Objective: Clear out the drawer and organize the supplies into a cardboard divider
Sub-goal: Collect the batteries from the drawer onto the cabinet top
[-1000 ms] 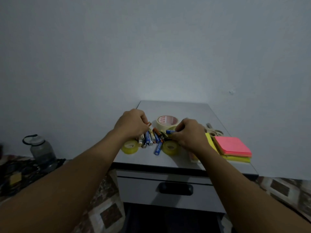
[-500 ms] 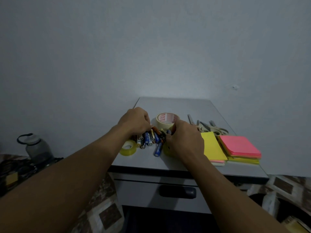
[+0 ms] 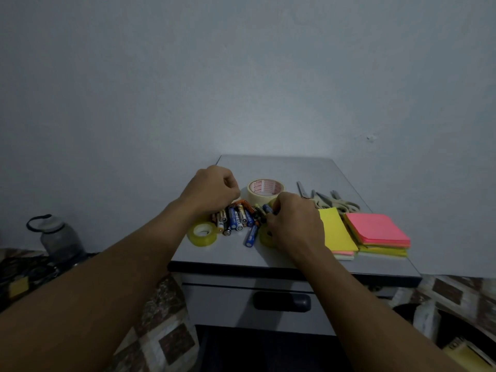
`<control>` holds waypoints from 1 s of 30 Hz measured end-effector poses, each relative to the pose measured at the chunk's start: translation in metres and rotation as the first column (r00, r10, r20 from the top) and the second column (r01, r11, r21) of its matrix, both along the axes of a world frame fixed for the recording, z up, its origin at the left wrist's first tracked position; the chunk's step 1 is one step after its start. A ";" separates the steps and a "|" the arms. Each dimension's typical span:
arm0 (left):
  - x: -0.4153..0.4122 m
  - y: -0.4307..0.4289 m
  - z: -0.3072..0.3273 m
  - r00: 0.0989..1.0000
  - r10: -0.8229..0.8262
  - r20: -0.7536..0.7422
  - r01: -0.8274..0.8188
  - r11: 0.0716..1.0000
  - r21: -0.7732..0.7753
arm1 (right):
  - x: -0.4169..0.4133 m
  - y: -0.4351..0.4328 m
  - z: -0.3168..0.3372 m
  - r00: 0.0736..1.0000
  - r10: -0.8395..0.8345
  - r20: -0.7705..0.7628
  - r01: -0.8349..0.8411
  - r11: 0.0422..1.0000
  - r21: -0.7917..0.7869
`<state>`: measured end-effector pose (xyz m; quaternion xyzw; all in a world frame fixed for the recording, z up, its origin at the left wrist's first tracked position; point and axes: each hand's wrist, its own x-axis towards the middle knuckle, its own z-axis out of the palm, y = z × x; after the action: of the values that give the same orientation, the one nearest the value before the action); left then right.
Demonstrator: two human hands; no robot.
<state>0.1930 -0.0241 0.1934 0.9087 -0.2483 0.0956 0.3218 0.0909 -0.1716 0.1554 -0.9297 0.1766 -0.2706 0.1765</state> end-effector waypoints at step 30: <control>-0.153 0.074 -0.017 0.990 -0.070 -0.125 0.043 0.977 -0.207 | -0.140 0.003 0.004 0.973 0.176 0.149 -0.210 0.942 0.263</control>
<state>0.0405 0.0499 0.1768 0.8678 -0.2412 0.0514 0.4315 -0.0490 -0.1682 0.1593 -0.8902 0.1094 -0.2814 0.3412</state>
